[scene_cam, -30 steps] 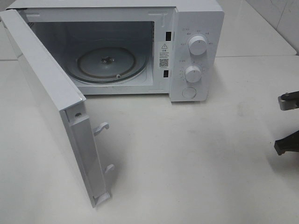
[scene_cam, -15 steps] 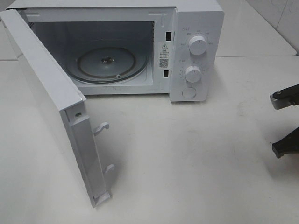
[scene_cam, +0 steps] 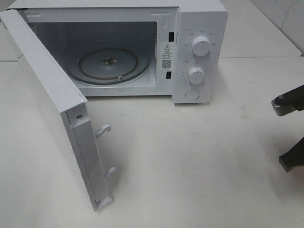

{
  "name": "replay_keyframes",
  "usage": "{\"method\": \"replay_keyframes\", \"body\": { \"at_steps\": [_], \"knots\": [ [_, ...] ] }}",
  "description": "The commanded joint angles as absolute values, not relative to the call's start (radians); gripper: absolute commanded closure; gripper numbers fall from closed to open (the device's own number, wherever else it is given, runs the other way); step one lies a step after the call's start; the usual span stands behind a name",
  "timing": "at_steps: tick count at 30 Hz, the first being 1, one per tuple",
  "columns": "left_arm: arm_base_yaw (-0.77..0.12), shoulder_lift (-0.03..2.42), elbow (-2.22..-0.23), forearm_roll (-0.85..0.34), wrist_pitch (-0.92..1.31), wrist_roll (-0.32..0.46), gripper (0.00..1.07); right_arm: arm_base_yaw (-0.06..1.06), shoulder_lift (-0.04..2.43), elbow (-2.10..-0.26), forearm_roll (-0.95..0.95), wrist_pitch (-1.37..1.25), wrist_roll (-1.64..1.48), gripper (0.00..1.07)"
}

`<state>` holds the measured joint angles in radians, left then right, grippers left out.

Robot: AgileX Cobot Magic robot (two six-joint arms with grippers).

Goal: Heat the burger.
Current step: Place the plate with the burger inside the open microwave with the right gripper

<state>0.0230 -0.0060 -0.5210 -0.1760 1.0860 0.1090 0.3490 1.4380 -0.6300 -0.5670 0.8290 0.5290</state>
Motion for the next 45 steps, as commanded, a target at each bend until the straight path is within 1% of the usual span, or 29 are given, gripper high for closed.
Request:
{"method": "replay_keyframes", "body": {
  "at_steps": [1, 4, 5, 6, 8, 9, 13, 14, 16, 17, 18, 19, 20, 21, 22, 24, 27, 28, 30, 32, 33, 34, 35, 36, 40, 42, 43, 45],
  "knots": [
    [0.023, -0.011, -0.518, -0.178, 1.072, 0.108, 0.09, 0.382, 1.406, -0.625, -0.617, 0.885, 0.530, 1.07],
    [0.023, -0.011, -0.518, -0.178, 1.072, 0.108, 0.09, 0.419, 1.383, -0.625, -0.616, 0.905, 0.515, 1.07],
    [0.023, -0.011, -0.518, -0.178, 1.072, 0.108, 0.09, 0.449, 1.369, -0.625, -0.616, 0.907, 0.506, 1.07],
    [0.023, -0.011, -0.518, -0.178, 1.072, 0.108, 0.09, 0.449, 1.369, -0.625, -0.616, 0.907, 0.506, 1.07],
    [0.023, -0.011, -0.518, -0.178, 1.072, 0.108, 0.09, 0.496, 1.350, -0.625, -0.617, 0.910, 0.497, 1.07],
    [0.023, -0.011, -0.518, -0.178, 1.072, 0.108, 0.09, 0.496, 1.350, -0.625, -0.617, 0.910, 0.497, 1.07],
    [0.023, -0.011, -0.518, -0.178, 1.072, 0.108, 0.09, 0.567, 1.342, -0.625, -0.617, 0.924, 0.483, 1.07],
    [0.023, -0.011, -0.518, -0.178, 1.072, 0.108, 0.09, 0.567, 1.342, -0.625, -0.617, 0.924, 0.483, 1.07],
    [0.023, -0.011, -0.518, -0.178, 1.072, 0.108, 0.09, 0.620, 1.342, -0.625, -0.619, 0.929, 0.476, 1.07],
    [0.023, -0.011, -0.518, -0.178, 1.072, 0.108, 0.09, 0.620, 1.342, -0.625, -0.619, 0.929, 0.476, 1.07],
    [0.023, -0.011, -0.518, -0.178, 1.072, 0.108, 0.09, 0.656, 1.342, -0.625, -0.619, 0.929, 0.466, 1.07],
    [0.023, -0.011, -0.518, -0.178, 1.072, 0.108, 0.09, 0.656, 1.342, -0.625, -0.619, 0.929, 0.466, 1.07],
    [0.023, -0.011, -0.518, -0.178, 1.072, 0.108, 0.09, 0.671, 1.342, -0.625, -0.619, 0.929, 0.459, 1.07],
    [0.023, -0.011, -0.518, -0.178, 1.072, 0.108, 0.09, 0.709, 1.342, -0.625, -0.619, 0.929, 0.443, 1.07],
    [0.023, -0.011, -0.518, -0.178, 1.072, 0.108, 0.09, 0.709, 1.342, -0.625, -0.619, 0.929, 0.443, 1.07],
    [0.023, -0.011, -0.518, -0.178, 1.072, 0.108, 0.09, 0.777, 1.342, -0.625, -0.619, 0.929, 0.420, 1.07],
    [0.023, -0.011, -0.518, -0.178, 1.072, 0.108, 0.09, 0.794, 1.342, -0.625, -0.619, 0.929, 0.413, 1.07],
    [0.023, -0.011, -0.518, -0.178, 1.072, 0.108, 0.09, 0.824, 1.342, -0.625, -0.619, 0.929, 0.399, 1.07],
    [0.023, -0.011, -0.518, -0.178, 1.072, 0.108, 0.09, 0.840, 1.342, -0.625, -0.619, 0.929, 0.394, 1.07],
    [0.023, -0.011, -0.518, -0.178, 1.072, 0.108, 0.09, 0.886, 1.342, -0.625, -0.620, 0.929, 0.376, 1.07],
    [0.023, -0.011, -0.518, -0.178, 1.072, 0.108, 0.09, 0.886, 1.342, -0.625, -0.620, 0.929, 0.376, 1.07],
    [0.023, -0.011, -0.518, -0.178, 1.072, 0.108, 0.09, 0.917, 1.342, -0.625, -0.620, 0.929, 0.357, 1.07],
    [0.023, -0.011, -0.518, -0.178, 1.072, 0.108, 0.09, 0.917, 1.342, -0.625, -0.620, 0.929, 0.357, 1.07],
    [0.023, -0.011, -0.518, -0.178, 1.072, 0.108, 0.09, 0.950, 1.342, -0.625, -0.620, 0.928, 0.338, 1.07],
    [0.023, -0.011, -0.518, -0.178, 1.072, 0.108, 0.09, 0.990, 1.342, -0.625, -0.621, 0.928, 0.313, 1.07],
    [0.023, -0.011, -0.518, -0.178, 1.072, 0.108, 0.09, 1.044, 1.342, -0.625, -0.640, 0.923, 0.277, 1.07],
    [0.023, -0.011, -0.518, -0.178, 1.072, 0.108, 0.09, 1.044, 1.342, -0.625, -0.640, 0.923, 0.277, 1.07],
    [0.023, -0.011, -0.518, -0.178, 1.072, 0.108, 0.09, 1.084, 1.342, -0.625, -0.647, 0.905, 0.243, 1.07]
  ]
}}
